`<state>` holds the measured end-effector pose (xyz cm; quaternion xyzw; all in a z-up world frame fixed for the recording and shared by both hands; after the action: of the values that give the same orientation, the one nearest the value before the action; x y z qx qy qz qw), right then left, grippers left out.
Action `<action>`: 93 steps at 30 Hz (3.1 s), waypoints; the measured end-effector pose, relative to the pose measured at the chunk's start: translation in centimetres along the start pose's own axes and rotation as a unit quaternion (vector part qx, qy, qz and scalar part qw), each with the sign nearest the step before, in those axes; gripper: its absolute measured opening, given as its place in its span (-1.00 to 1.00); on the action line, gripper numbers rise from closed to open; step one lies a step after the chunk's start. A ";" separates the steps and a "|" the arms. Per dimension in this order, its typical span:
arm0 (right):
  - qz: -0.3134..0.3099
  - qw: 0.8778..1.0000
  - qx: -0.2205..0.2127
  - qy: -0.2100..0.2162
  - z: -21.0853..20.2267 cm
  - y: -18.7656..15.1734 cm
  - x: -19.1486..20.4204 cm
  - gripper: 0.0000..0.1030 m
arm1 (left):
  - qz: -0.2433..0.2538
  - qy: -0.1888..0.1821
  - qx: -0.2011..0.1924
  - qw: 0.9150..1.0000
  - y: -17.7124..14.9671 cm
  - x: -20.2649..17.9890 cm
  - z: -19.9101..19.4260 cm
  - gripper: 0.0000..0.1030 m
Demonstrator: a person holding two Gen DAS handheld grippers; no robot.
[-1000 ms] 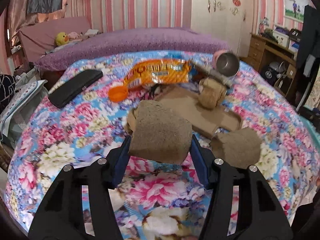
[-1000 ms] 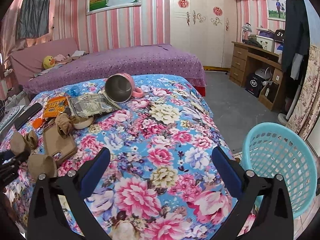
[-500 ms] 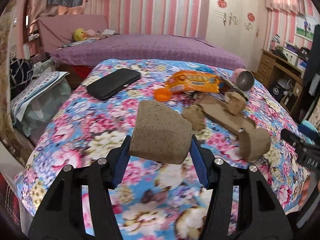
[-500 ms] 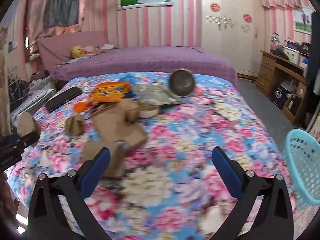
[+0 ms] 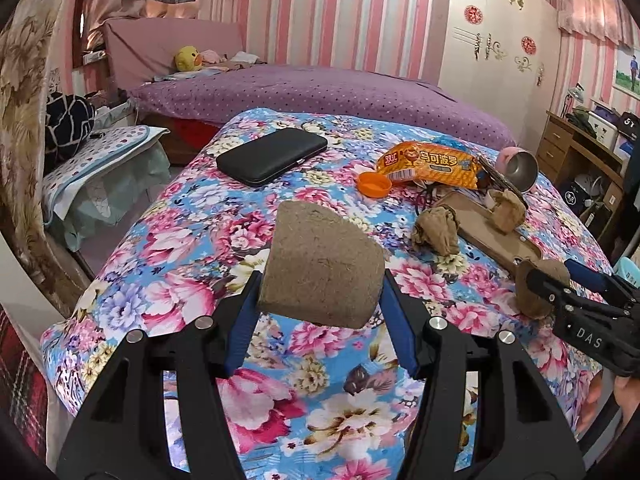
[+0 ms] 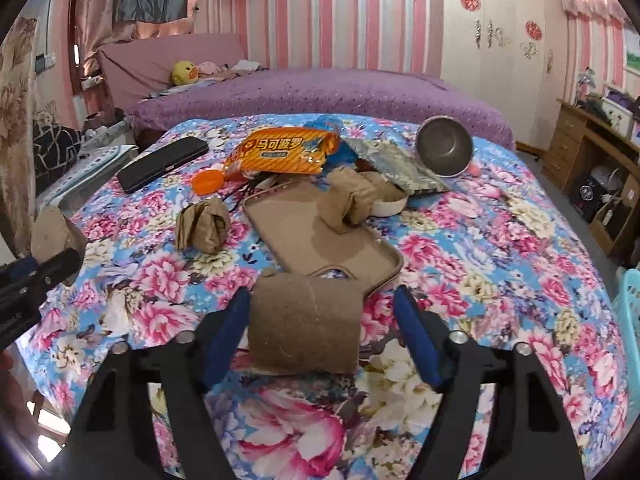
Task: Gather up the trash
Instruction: 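Close the right tool on the cardboard tube and lift it, then carry the tube over the blue basket and open the right tool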
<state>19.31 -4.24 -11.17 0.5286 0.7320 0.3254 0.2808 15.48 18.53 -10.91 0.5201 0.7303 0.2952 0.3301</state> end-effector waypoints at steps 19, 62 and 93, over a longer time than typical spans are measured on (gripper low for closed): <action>0.027 0.999 -0.042 -0.021 -4.2 0.3 -8.3 0.10 | 0.030 -0.032 -0.021 0.999 0.5 -7.1 -1.7 0.10; 0.080 0.990 -0.043 -0.109 -9.1 -5.1 -28.2 0.10 | 0.088 -0.081 0.001 0.993 -4.2 -24.1 -0.3 0.10; 0.182 0.954 -0.029 -0.235 -16.3 -14.6 -49.5 0.10 | 0.182 -0.250 0.049 0.950 -12.5 -53.0 -1.0 0.10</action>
<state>12.46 -57.87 -8.86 0.7059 0.5272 0.2585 0.3961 20.38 -35.75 -10.69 0.7169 0.5307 0.1754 0.4166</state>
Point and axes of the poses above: each gripper's, at about its wrist camera, not at the fingertips, and z roughly the way its jaws point, x to its left, y to its top, the point moved 9 cm from there along z, roughly the way its jaws point, and after that the axes turned 7 degrees about -z, right-handed, at the moved point
